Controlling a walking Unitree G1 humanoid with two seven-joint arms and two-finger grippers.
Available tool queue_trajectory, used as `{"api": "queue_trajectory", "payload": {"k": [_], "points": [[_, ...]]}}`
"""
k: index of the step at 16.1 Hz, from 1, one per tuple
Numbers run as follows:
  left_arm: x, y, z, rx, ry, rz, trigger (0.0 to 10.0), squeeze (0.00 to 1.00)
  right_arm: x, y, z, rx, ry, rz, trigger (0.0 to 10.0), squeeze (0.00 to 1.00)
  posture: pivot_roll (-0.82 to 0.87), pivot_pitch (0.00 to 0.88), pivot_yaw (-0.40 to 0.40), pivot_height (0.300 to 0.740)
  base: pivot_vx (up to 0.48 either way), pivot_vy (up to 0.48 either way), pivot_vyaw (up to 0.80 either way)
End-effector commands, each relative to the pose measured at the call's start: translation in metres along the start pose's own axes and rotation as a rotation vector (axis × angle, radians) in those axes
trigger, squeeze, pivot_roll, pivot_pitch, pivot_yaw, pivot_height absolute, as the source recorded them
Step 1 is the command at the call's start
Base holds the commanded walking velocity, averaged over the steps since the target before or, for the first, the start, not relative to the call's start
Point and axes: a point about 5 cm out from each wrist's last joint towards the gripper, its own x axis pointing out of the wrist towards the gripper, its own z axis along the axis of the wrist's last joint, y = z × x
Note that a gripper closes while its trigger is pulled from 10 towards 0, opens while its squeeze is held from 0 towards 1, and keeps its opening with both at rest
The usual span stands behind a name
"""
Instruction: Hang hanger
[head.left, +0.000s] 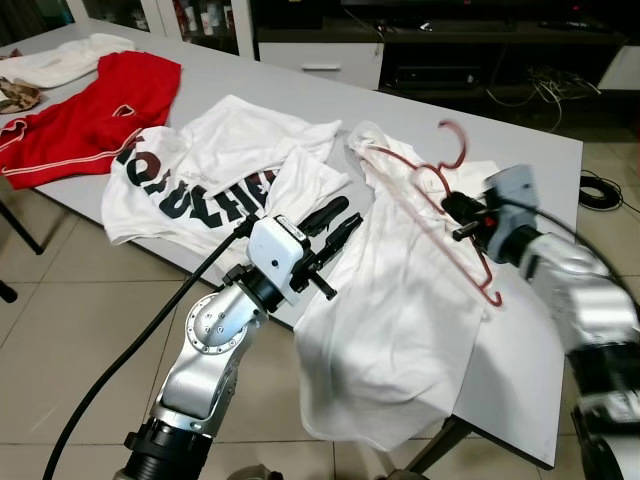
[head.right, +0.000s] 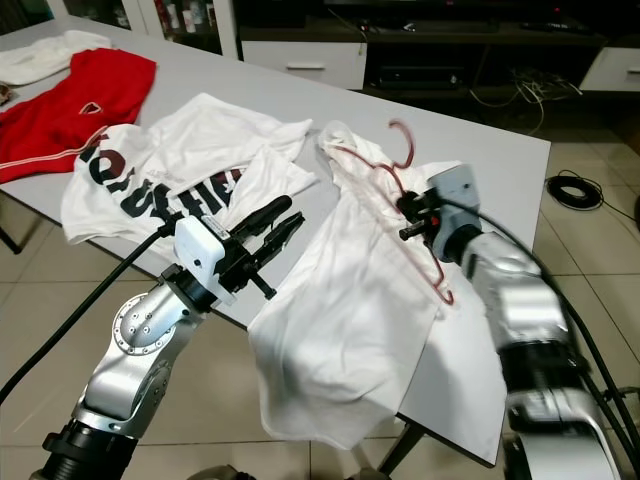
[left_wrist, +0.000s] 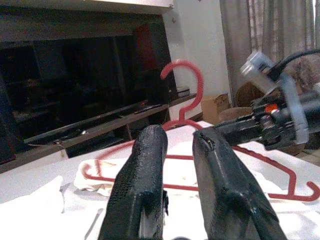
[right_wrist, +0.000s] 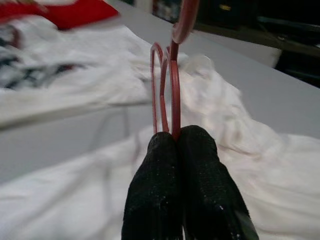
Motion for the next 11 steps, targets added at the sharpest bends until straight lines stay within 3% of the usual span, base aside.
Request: {"api": "queue_trajectory", "payload": {"k": [1,3,4,5,6,9,11], "points": [[-0.001,-0.002,-0.003,-0.011,0.013,-0.001,10.0,0.0,-0.006,-0.002,0.009,0.047,-0.04,0.017,0.7,0.0,-0.1,0.0,0.037,0.736,0.0,0.0,0.0],[0.0,-0.003,-0.004,-0.015,0.018,-0.007,10.0,0.0,-0.011,-0.004,0.013,0.093,-0.062,0.032,2.4,0.0,-0.11,0.0,0.037,0.736,0.0,0.0,0.0],[0.001,-0.003,-0.004,-0.016,0.016,-0.007,10.0,0.0,-0.014,-0.004,0.015,0.109,-0.062,0.047,2.6,0.0,-0.11,0.0,0.036,0.736,0.0,0.0,0.0],[0.002,-0.001,-0.003,-0.022,0.009,0.002,10.0,0.0,-0.022,0.005,0.015,0.11,-0.036,0.141,4.4,0.0,-0.11,0.0,0.036,0.736,0.0,0.0,0.0],[0.003,0.0,-0.002,-0.021,0.007,-0.001,10.0,0.0,-0.029,0.017,0.012,0.072,-0.014,0.24,4.4,0.0,-0.11,0.0,0.035,0.736,0.0,0.0,0.0],[0.003,0.001,-0.002,-0.082,0.006,-0.001,10.0,0.0,-0.035,0.031,0.003,-0.018,0.054,0.317,4.5,0.0,-0.12,0.0,0.034,0.736,0.0,0.0,0.0],[0.002,0.0,-0.003,-0.069,0.012,-0.002,10.0,0.0,-0.035,0.043,-0.006,-0.014,0.125,0.378,4.8,0.0,-0.11,0.0,0.033,0.736,0.0,0.0,0.0]]}}
